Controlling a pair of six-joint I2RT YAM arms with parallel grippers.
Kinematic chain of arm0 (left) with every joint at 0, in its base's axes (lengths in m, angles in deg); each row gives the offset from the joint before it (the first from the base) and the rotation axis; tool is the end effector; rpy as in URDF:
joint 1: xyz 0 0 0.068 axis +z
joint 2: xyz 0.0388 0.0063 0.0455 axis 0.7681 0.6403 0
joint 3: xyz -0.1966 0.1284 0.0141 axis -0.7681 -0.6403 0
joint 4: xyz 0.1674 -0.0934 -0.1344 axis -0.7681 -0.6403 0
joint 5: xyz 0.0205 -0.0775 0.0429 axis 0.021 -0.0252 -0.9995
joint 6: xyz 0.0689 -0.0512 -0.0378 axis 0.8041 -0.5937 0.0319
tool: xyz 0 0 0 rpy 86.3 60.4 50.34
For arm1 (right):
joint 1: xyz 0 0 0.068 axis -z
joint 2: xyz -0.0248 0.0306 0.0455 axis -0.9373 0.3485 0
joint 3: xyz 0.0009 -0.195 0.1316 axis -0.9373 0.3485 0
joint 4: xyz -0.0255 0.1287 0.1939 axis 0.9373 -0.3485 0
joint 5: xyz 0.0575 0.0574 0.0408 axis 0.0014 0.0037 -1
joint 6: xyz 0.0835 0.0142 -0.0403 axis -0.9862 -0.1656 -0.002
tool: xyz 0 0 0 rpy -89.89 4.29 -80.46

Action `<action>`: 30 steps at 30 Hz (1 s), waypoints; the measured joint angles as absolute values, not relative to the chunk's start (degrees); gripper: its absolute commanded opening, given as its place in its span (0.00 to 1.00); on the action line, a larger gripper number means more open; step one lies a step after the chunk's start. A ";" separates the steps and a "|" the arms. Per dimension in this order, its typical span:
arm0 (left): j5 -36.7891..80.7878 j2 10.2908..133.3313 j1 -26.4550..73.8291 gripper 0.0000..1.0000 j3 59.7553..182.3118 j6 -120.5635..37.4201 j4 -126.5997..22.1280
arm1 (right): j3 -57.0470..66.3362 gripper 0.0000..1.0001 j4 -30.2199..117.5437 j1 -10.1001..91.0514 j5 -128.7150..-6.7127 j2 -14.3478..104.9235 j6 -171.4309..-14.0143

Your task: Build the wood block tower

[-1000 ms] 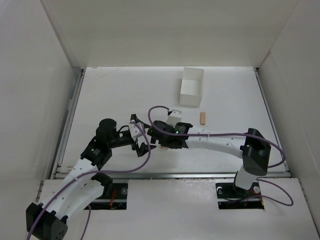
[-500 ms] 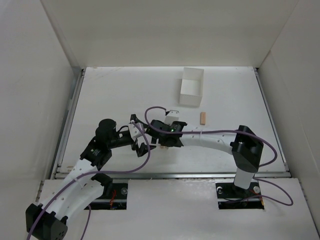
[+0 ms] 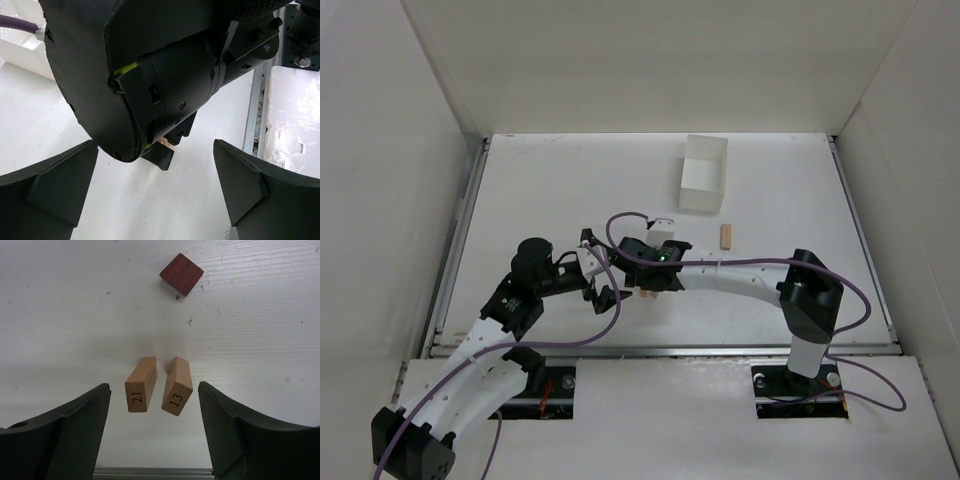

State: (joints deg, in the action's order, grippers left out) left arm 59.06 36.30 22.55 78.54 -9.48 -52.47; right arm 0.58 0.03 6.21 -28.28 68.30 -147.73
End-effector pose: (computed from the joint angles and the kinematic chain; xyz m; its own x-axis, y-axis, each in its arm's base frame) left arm 0.1514 -0.1472 0.2591 0.2122 0.1670 -0.9628 0.9343 0.2541 0.2500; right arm 0.1963 0.2923 0.1614 -0.7910 0.0937 -0.6046 0.0493 0.9947 0.0897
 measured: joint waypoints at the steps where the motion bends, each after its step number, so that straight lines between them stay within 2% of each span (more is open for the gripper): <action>1: 59.01 36.30 22.55 1.00 78.54 -9.48 -52.49 | 0.58 0.77 0.14 6.23 -28.41 68.32 -147.60; 7: 58.91 36.30 22.55 1.00 78.56 -9.48 -52.47 | 0.58 0.75 0.58 6.23 -29.09 68.61 -147.16; 12: 58.91 36.30 22.55 1.00 78.54 -9.48 -52.47 | 0.58 0.69 1.08 6.23 -29.46 68.91 -147.14; 30: 58.91 36.30 22.55 1.00 78.56 -9.48 -53.00 | 0.60 0.58 1.43 6.91 -29.70 68.91 -147.12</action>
State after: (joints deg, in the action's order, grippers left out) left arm 58.91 36.30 22.55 78.56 -9.48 -53.00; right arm 0.60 1.43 6.91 -29.70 68.91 -147.12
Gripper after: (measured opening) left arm 0.997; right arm 0.583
